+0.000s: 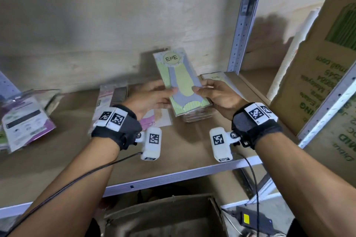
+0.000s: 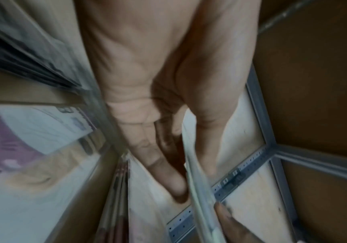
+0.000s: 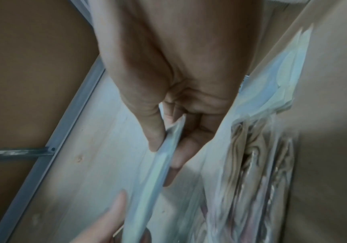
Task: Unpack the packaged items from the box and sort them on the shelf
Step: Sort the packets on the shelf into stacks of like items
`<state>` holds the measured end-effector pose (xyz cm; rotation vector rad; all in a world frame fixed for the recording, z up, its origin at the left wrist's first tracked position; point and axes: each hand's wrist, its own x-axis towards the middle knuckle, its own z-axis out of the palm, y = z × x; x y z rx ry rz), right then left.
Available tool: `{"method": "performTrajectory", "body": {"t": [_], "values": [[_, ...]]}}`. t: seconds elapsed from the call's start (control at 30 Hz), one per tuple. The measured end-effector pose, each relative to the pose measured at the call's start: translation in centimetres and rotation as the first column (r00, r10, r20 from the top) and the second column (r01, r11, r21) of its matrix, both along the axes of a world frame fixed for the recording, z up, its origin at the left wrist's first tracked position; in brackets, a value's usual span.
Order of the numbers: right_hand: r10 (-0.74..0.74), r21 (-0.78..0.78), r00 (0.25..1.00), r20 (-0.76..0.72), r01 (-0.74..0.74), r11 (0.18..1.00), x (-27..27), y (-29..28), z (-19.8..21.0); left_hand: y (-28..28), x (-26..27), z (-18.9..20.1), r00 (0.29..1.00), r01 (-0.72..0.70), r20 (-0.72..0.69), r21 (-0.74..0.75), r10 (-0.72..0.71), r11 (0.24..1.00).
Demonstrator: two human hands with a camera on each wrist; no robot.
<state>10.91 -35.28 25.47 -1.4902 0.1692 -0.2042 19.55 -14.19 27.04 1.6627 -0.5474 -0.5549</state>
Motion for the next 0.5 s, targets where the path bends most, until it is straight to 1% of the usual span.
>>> {"method": "performTrajectory", "body": {"t": [0.07, 0.17, 0.3, 0.37, 0.43, 0.5], "values": [[-0.057, -0.036, 0.998, -0.015, 0.057, 0.998, 0.6, -0.8, 0.2, -1.7, 0.2, 0.6, 0.999, 0.004, 0.041, 0.066, -0.007, 0.998], [-0.176, -0.103, 0.983, -0.057, 0.170, 0.980, 1.2, -3.0, 0.2, -5.0, 1.2, 1.5, 0.997, -0.046, 0.069, 0.155, 0.035, 0.987], [-0.304, -0.248, 0.949, -0.087, 0.275, 0.929, 1.6, -6.5, 0.1, -10.1, 2.2, 1.8, 0.991, -0.102, 0.107, 0.251, 0.077, 0.963], [-0.420, -0.317, 0.903, -0.087, 0.374, 0.871, 1.5, -8.2, -0.4, -12.5, 2.6, 1.7, 0.988, -0.126, 0.128, 0.297, 0.091, 0.947], [-0.530, -0.427, 0.846, -0.064, 0.456, 0.781, 1.2, -9.5, -0.9, -14.7, 2.8, 1.5, 0.977, -0.162, 0.187, 0.340, 0.102, 0.926], [-0.576, -0.467, 0.816, -0.049, 0.491, 0.735, 1.0, -10.6, -1.5, -16.5, 2.6, 1.4, 0.972, -0.175, 0.215, 0.376, 0.098, 0.910]]}}
